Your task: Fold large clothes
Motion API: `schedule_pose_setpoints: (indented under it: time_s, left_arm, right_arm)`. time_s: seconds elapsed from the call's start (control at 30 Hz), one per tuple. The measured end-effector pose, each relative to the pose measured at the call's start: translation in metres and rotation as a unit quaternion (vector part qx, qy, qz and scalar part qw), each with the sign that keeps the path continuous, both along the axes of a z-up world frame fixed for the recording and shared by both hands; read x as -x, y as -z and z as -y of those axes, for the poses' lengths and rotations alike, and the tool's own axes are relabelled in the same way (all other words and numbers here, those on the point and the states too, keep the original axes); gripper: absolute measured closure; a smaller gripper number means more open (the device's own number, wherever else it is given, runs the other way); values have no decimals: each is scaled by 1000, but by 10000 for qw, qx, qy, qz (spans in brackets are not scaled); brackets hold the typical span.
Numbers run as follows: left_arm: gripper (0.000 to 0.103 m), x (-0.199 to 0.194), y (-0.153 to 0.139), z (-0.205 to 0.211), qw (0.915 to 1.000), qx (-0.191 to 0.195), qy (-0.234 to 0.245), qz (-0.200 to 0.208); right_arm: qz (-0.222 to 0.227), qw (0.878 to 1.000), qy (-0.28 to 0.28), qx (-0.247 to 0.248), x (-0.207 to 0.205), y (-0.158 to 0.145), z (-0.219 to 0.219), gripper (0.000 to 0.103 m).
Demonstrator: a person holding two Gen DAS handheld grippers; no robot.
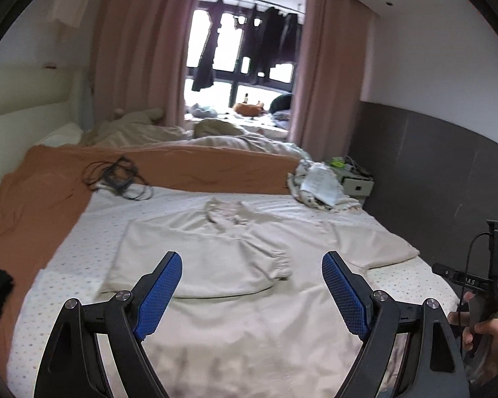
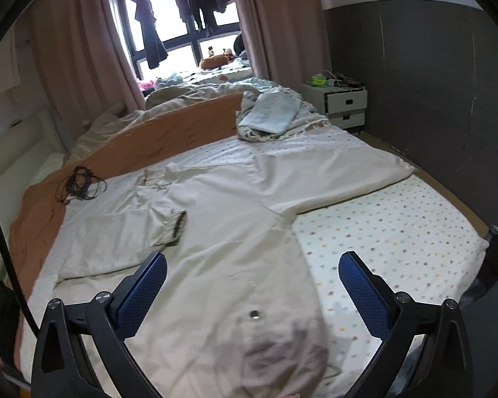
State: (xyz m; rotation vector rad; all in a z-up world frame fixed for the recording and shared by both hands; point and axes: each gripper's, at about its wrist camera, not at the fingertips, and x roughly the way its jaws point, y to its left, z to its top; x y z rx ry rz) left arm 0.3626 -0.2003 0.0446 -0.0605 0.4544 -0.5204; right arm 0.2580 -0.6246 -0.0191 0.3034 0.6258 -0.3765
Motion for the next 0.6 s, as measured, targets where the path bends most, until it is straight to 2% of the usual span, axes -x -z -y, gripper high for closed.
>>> schedule_pose_setpoints:
  time_s: [0.07,0.13,0.23,0.4,0.6]
  left_arm:
    - [15,-2,1,16,9999,74,127,-14]
    - [7,-4,2,33,9995,179,245,-20]
    - [2,-11,7,53,9993,238,297,-70]
    - [1,-23,21,83,9984,207,450,-261]
    - [1,-42,42,110,9978,52,494,-441]
  right_arm:
    - [-31,10000,50,-11,4,1,12,0]
    - [-65,9999,109,-49,6,4,26,0]
    - [-85,9998,185,-25,7,6,43,0]
    - [-25,9994,318,130,10,7,72,0]
    - [-133,9986,503,-7,3,20,118,0]
